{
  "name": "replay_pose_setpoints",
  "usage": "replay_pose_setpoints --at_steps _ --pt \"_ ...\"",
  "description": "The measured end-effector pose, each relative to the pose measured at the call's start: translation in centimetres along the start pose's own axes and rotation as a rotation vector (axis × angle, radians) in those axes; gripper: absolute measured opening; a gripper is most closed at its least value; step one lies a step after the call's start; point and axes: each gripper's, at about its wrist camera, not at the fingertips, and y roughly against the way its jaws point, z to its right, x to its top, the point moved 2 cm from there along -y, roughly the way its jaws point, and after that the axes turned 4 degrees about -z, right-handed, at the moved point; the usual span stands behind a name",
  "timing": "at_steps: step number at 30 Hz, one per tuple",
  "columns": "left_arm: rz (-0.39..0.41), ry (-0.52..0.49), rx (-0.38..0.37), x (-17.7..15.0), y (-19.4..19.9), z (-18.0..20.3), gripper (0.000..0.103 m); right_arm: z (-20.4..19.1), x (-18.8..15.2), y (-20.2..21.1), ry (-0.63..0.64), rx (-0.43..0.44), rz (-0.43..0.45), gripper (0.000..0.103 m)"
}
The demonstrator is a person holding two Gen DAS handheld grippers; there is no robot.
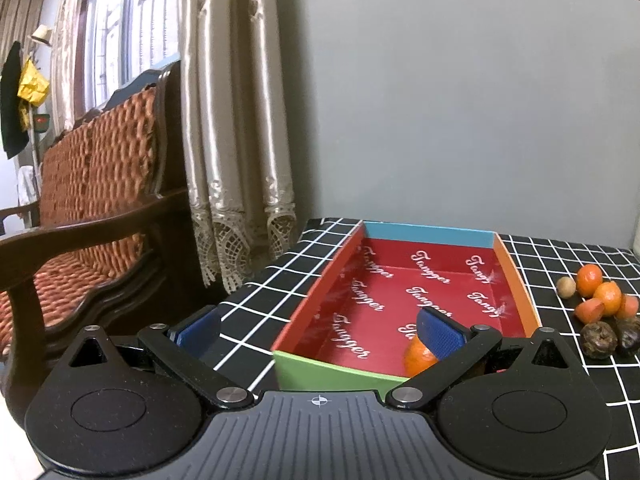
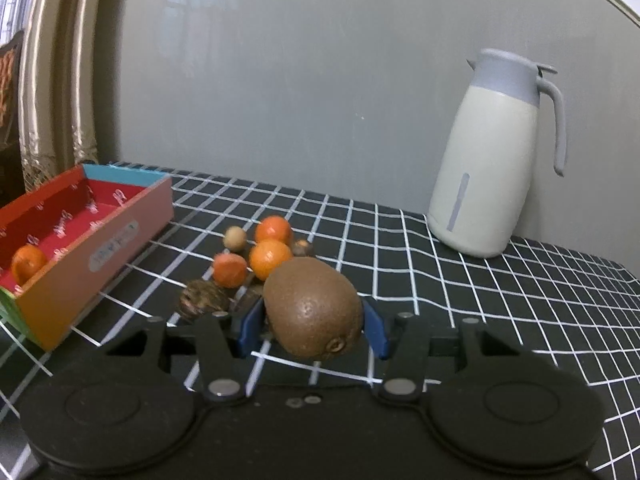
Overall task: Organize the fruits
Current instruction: 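Carry the kiwi into the red box and open the right gripper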
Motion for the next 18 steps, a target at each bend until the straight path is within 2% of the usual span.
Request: replay_pose_setpoints --at_steps 8,18 --pt "0.008 0.007 0.023 0.1 0.5 -3.0 0.103 -5.3 1.8 2.0 0.038 0.106 0.087 0.051" --pt "-0.024 0.051 0.098 -0.6 -0.9 -9.5 0.103 -13.4 3.3 2.5 0.093 0.262 0.139 0.051"
